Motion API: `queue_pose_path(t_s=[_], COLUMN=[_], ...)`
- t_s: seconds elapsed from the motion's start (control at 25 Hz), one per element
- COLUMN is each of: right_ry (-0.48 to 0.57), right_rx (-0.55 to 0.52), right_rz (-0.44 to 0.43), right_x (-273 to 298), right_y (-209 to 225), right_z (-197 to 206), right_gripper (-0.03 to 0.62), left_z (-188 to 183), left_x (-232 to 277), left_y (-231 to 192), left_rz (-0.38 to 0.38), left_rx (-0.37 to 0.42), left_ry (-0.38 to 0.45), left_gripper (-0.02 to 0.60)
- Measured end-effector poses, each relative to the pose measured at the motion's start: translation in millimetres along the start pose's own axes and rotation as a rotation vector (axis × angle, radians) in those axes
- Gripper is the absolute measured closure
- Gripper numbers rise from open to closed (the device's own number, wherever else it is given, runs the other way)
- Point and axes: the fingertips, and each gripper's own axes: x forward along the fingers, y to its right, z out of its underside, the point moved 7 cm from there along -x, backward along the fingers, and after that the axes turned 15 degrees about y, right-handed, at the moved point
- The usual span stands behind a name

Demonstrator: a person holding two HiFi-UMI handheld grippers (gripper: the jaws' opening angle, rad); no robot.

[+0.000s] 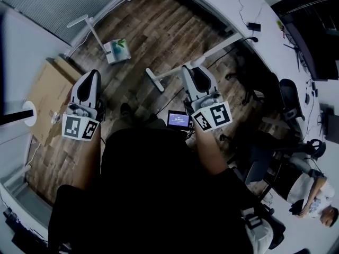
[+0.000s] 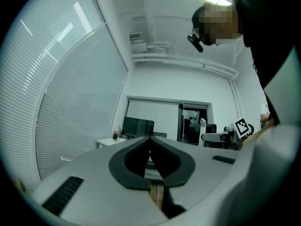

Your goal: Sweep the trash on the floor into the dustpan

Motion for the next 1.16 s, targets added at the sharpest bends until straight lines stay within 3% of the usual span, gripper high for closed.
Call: queue_pose_path(t_s=[0.44,0.8,1.16], right_ry=[-0.002,-0.004,0.0], right_rx=[-0.016,-0.001,0.02], right_rz=[-0.018,-0.004,-0.004], right_x=[-35.3,-54.6,-67.8], right_y=[20.4,15.5,20.4], right_z=[-14.7,-13.6,-15.7], right_gripper=[0.496,0.497,0.497], left_z=[11.7,8.7,13.2], left_x=[-21.5,-30.4,-24.7], left_y=[48.7,66.5,77.7], left_rz=[-0.015,-0.037,-0.034], left_rx=[0.021,0.07,0.062], left_ry=[-0.049,-0.054,-0.073], left_gripper=[0.586,0.586,0.586])
